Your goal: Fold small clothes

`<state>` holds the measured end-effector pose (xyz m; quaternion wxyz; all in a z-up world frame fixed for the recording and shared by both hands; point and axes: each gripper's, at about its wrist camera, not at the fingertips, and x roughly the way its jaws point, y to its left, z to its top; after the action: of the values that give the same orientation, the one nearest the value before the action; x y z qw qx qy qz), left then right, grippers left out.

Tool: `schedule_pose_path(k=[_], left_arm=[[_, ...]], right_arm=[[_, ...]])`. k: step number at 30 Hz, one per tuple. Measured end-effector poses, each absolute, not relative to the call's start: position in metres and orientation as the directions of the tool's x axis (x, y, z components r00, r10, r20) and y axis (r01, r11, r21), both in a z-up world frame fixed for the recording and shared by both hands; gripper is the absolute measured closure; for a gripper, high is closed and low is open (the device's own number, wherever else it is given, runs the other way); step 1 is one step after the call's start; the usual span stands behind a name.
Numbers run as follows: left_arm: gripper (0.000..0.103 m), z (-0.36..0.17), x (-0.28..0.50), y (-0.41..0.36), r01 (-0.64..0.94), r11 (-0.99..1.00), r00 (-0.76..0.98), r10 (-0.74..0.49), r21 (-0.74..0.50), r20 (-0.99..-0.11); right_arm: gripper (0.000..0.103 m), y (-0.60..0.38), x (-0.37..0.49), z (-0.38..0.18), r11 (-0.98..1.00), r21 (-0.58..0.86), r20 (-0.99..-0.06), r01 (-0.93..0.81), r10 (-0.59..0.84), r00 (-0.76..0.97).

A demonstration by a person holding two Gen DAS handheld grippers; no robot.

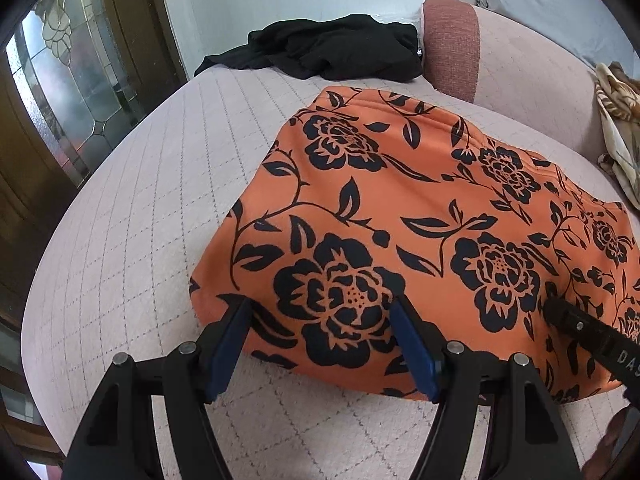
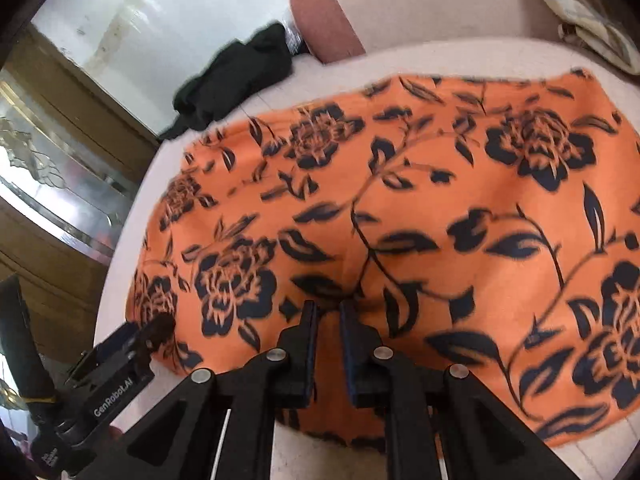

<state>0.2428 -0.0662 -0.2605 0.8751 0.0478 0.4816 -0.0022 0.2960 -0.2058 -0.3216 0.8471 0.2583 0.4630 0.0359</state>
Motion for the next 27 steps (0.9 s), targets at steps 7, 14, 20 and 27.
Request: schedule_pose_path(k=[7,14,20,27], left_arm=[[0.031,-0.260,0.245,-0.069,0.044,0.995,0.537,0.052,0.089,-0.842],[0.031,-0.263,0.243,-0.072,0.048,0.994,0.534,0.058,0.099,-0.843],[0.031,-0.262,0.245,-0.069,0.044,0.996,0.515,0.043,0.077,-0.856],[0.025,-0.257,0.244,-0.036,-0.013,0.994,0.462,-0.088,-0.106,-0.882]], right_arm=[[0.085,-0.216,0.288,-0.306,0.829,0.534,-0.724,0.166,0.346,0.597],[0.085,-0.190,0.294,-0.323,0.850,0.513,-0.768,0.119,0.393,0.506],[0.085,-0.197,0.287,-0.317,0.837,0.533,-0.756,0.122,0.407,0.512],[0.084,-0.231,0.251,-0.308,0.769,0.614,-0.719,0.178,0.452,0.528]])
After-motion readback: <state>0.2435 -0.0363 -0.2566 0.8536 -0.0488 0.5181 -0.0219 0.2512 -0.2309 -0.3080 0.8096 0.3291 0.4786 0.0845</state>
